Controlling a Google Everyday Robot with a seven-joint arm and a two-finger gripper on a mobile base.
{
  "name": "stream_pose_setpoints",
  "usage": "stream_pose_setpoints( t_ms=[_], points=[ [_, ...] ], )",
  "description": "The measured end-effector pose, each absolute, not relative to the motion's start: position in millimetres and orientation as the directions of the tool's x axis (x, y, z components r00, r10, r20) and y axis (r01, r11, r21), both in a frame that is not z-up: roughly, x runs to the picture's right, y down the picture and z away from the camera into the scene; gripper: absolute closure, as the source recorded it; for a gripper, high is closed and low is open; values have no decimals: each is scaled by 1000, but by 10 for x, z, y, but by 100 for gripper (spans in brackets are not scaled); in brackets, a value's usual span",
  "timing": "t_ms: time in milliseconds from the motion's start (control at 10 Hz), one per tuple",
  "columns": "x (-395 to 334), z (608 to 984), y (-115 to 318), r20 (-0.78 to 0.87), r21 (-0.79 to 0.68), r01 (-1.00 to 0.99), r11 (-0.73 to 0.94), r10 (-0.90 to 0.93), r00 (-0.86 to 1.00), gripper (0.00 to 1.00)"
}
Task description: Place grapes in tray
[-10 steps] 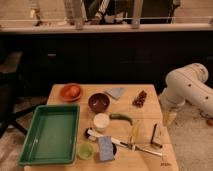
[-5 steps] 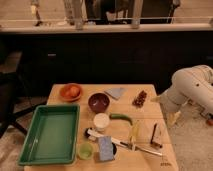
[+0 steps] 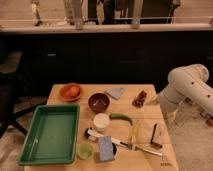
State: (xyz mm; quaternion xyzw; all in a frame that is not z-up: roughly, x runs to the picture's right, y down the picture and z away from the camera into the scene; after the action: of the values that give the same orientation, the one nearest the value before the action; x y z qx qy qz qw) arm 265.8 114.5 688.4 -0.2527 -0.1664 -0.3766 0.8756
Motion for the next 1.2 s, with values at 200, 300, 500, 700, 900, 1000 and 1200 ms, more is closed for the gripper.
stream_pose_setpoints(
  t_ms=[200,300,500,700,900,1000,1200],
  points=[
    [2655,6884,1138,481,-314,743,591,-576,661,21],
    [2644,6908,1141,474,-304,746,592,-586,658,21],
    [2541,7066,1078,459,-268,762,590,-617,639,21],
    [2424,7313,973,450,-227,785,577,-652,610,21],
    [2391,7501,905,451,-207,799,564,-670,589,21],
    [2407,7640,864,454,-203,806,556,-676,580,21],
    [2404,7868,825,460,-195,815,545,-683,567,21]
  ],
)
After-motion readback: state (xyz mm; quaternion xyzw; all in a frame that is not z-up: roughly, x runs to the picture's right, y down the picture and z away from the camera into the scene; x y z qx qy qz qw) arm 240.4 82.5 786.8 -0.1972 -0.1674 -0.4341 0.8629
